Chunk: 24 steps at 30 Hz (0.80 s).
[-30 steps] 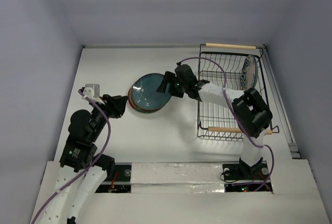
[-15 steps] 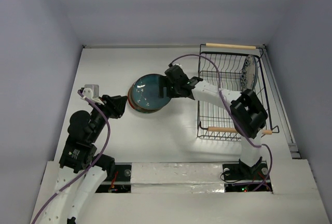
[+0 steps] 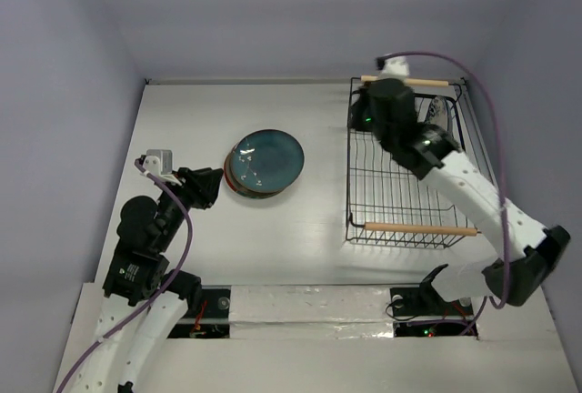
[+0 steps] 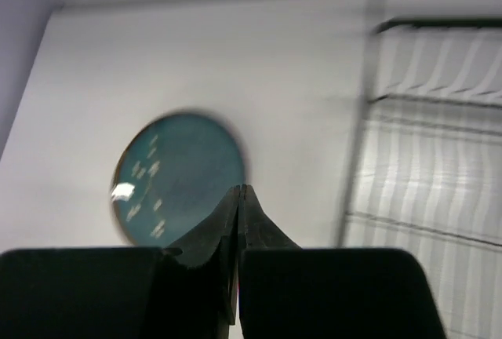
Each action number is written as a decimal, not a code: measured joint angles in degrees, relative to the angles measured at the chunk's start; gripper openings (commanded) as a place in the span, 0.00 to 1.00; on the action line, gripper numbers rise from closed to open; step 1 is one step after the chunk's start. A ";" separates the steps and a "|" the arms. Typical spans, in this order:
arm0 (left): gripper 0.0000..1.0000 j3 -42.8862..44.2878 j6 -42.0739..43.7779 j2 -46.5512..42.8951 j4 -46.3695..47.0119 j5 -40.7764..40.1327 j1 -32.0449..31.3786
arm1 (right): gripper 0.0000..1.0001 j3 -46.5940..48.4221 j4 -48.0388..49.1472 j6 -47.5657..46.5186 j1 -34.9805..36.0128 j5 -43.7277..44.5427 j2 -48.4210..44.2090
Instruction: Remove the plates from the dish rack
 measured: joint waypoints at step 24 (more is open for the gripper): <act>0.32 0.00 -0.02 -2.01 0.02 0.17 -3.89 | 0.58 -4.09 -16.76 -9.70 -35.58 18.62 7.02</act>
